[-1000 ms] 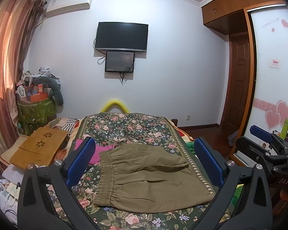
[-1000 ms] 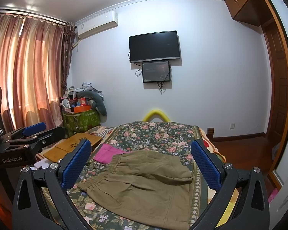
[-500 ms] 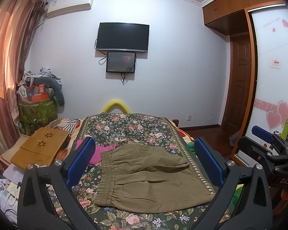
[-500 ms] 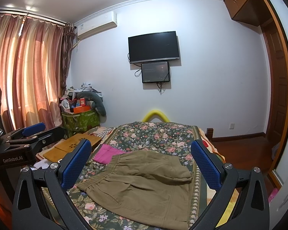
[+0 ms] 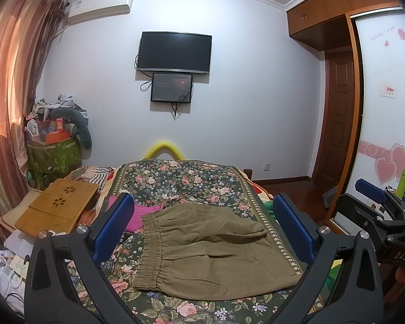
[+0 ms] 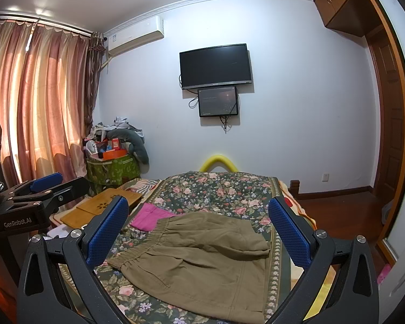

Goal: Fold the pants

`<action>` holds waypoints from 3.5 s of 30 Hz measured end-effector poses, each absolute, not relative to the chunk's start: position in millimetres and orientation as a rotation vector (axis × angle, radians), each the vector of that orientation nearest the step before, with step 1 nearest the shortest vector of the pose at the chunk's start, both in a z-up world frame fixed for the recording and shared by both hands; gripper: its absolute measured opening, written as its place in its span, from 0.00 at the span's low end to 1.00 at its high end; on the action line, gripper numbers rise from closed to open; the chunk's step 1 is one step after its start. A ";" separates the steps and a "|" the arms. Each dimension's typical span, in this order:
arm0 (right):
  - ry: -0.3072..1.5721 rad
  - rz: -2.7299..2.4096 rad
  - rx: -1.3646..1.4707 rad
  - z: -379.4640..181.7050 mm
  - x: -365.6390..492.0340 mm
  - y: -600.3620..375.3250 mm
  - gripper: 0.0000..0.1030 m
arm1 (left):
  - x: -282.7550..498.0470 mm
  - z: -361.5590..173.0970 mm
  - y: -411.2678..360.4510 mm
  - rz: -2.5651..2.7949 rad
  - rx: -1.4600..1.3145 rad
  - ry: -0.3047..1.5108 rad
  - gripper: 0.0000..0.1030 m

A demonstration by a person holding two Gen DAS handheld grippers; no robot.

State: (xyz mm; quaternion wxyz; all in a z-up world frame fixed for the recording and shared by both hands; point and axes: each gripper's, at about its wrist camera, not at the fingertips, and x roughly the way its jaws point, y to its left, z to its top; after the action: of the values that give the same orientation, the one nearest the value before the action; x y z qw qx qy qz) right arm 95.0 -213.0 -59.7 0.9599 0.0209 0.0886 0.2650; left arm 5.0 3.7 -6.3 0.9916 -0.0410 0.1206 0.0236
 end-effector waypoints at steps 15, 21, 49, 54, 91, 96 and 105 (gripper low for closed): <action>0.184 0.529 0.041 -59.6 95.9 -217.0 1.00 | 6.6 -6.2 4.4 0.043 -0.086 0.246 1.00; 0.185 0.529 0.037 -60.7 96.2 -216.1 1.00 | 7.4 -6.5 5.0 0.045 -0.088 0.246 1.00; 0.553 0.427 -0.049 -163.7 229.7 -211.2 1.00 | 160.7 -109.2 64.2 0.129 -0.131 0.644 1.00; 0.667 0.425 -0.063 -187.6 261.5 -225.6 1.00 | 208.7 -139.5 96.5 0.147 -0.133 0.765 1.00; 1.043 0.485 -0.226 -286.3 365.5 -210.0 0.06 | 300.1 -266.4 150.4 0.045 -0.132 1.089 0.62; 1.029 0.478 -0.269 -285.4 356.3 -207.1 0.06 | 300.4 -268.2 151.0 0.065 -0.108 1.095 0.65; 1.093 0.513 -0.212 -278.3 352.6 -215.7 0.06 | 297.9 -256.1 151.7 0.058 -0.066 1.116 0.74</action>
State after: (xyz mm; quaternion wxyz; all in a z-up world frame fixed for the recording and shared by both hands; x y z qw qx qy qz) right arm 352.6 -215.7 -278.3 0.8179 -0.0997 0.5131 0.2407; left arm 297.9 151.7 -256.1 0.8474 -0.0312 0.5294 0.0273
